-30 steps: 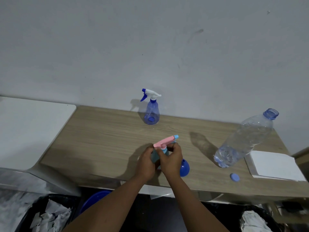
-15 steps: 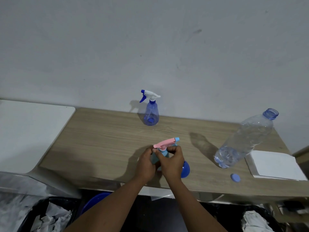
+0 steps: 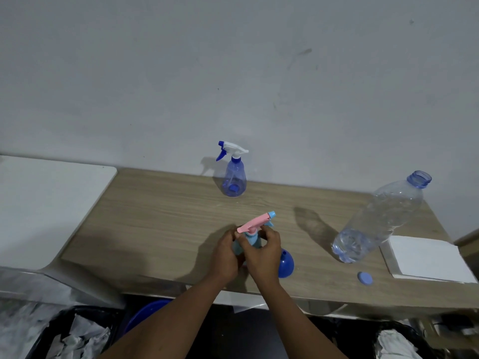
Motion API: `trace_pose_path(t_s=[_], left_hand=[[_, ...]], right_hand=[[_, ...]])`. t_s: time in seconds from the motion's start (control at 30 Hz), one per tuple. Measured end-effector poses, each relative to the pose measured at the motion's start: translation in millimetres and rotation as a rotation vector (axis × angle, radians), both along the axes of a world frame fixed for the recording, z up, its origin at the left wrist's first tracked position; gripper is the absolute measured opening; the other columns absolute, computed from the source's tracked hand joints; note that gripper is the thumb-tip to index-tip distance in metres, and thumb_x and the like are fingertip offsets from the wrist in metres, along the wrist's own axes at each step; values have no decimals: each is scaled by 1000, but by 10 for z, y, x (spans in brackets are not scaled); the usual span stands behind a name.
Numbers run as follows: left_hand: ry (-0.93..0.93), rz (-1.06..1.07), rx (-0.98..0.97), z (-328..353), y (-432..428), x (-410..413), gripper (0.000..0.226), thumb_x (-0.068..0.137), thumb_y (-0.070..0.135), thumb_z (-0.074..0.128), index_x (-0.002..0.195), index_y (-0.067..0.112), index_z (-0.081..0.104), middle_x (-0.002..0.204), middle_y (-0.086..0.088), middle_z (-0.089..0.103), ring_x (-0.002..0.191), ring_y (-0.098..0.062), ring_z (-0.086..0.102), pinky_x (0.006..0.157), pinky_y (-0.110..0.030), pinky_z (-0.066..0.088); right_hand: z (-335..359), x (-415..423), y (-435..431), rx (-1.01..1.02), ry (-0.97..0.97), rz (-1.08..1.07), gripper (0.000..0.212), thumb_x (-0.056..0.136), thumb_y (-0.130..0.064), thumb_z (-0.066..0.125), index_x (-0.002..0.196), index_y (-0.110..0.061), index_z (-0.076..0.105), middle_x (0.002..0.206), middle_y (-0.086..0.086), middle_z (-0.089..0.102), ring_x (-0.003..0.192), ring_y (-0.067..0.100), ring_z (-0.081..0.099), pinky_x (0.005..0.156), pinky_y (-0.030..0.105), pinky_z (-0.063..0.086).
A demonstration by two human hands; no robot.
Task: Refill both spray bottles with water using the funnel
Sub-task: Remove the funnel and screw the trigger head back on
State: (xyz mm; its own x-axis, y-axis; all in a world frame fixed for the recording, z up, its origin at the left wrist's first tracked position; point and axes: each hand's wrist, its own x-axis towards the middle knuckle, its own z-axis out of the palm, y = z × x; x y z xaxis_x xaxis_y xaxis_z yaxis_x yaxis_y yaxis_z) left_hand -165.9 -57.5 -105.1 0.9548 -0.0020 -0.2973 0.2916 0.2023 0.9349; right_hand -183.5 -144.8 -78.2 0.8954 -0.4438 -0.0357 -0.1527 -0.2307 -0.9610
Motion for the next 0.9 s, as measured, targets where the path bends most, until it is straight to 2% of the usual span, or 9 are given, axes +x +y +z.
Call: trace_pose_path(t_s=[0.07,0.17,0.27,0.33,0.47,0.57,0.73,0.83,0.9], left_hand=[[-73,-40,83,-14,18,-14,21,98,16,54,115,18,66,111,-8,70,103,-24,68,78,-33,59],[-97,-59,109,-58,23,-18,17,98,9,55,111,13,65,107,-11,70,94,-12,69,71,-21,55],[64,-11,-88,-51,14,18,29,96,27,53,112,8,69,112,-24,67,103,-28,66,88,-42,54],[120,-14,-121,-32,15,19,33,99,29,48,116,9,68,116,-22,67,112,-33,64,97,-50,50],[-95,-76,84,22,28,-25,23,99,12,53,118,17,64,118,-9,68,110,-26,65,82,-32,57],[-191,-93,271,-30,25,-24,29,93,12,62,116,28,61,119,-1,66,110,-17,64,82,-26,57],[-184,-51,333,-52,34,-15,21,94,31,54,104,23,70,103,-8,73,101,-33,68,92,-56,54],[-117,-54,255,-34,24,-21,32,93,39,52,110,18,68,108,-7,72,106,-30,66,98,-56,50],[-114,-54,345,-36,43,-15,32,95,36,51,111,15,69,110,-11,71,109,-32,65,102,-55,48]], right_hand=[[-23,-15,-27,-19,0,46,27,87,-27,75,107,-13,62,109,-1,56,96,8,59,73,9,43],[7,27,-1,7,-22,-8,23,87,-20,75,105,-13,61,111,-1,55,95,6,58,78,10,44],[58,69,104,69,-19,-87,29,83,-16,78,92,-26,52,104,-1,57,90,8,61,80,22,52],[43,53,102,81,-28,-89,33,82,-18,79,92,-30,50,105,-2,58,90,6,61,81,23,54],[-41,9,-34,4,-24,63,26,87,-18,75,110,-15,63,114,0,54,97,0,57,76,4,45],[-75,35,-61,6,-13,46,29,88,-16,74,114,-11,64,117,-1,54,99,0,57,77,4,45],[-54,72,82,88,-51,-90,27,82,-12,79,101,-12,59,103,-6,57,91,4,61,76,11,47],[-46,67,124,94,-83,-114,26,83,-11,78,98,-14,57,100,-9,57,89,3,61,76,12,46],[-29,66,123,95,-81,-108,26,83,-12,78,98,-15,56,100,-8,58,87,1,61,74,10,46]])
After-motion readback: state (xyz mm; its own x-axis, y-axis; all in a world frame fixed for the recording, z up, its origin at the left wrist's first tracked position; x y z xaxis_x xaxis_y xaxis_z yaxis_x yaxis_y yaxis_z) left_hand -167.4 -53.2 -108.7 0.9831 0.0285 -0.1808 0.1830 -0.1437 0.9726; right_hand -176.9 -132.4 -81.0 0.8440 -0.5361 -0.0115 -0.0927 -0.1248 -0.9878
